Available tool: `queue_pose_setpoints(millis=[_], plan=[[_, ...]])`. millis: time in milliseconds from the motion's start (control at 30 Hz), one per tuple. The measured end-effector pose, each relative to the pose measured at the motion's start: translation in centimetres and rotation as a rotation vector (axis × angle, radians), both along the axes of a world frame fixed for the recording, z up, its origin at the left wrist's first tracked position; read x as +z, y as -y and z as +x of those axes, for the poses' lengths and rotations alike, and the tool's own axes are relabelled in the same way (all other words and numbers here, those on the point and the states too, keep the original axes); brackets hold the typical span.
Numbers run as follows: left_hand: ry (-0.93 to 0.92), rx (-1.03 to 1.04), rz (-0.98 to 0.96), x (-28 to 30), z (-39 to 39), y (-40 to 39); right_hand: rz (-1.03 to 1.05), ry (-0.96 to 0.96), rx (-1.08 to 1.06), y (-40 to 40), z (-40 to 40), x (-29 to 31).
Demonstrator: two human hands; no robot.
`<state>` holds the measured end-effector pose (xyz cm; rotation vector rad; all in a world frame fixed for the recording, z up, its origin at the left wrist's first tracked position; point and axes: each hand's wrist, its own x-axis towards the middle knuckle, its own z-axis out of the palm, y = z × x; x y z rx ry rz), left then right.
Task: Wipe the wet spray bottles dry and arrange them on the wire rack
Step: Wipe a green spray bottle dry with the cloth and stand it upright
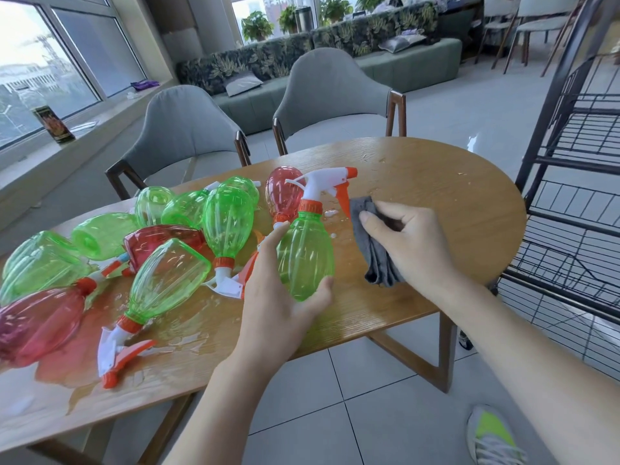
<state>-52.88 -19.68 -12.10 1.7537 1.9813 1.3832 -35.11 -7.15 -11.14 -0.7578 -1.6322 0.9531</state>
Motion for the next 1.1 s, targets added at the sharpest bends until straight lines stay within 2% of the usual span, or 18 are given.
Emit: queue_pose_setpoints(millis=[133,233,500,700,833,1100], plan=[[0.022,-0.013,-0.017,0.0,-0.4,0.2,0.066,0.241,-0.019,-0.6,1.3,-0.4],[0.027,-0.031,-0.008,-0.1,-0.5,0.3,0.096,0.335,-0.064,-1.0,2.4,0.2],[-0.171,-0.067,0.072,-1.1,-0.4,0.4,0.228,0.23,-0.279,-1.6,3.2,3.5],[-0.332,-0.064,0.14,-1.0,-1.0,0.1,0.214,0.458,-0.142,-1.6,4.0,4.4],[-0.46,-0.057,0.146,-1.0,-0.9,-0.2,0.273,0.465,-0.112,-1.1,3.8,4.7],[-0.574,-0.025,0.141,-0.8,-0.1,-0.6,0.297,0.393,-0.067,-0.3,2.5,5.1]])
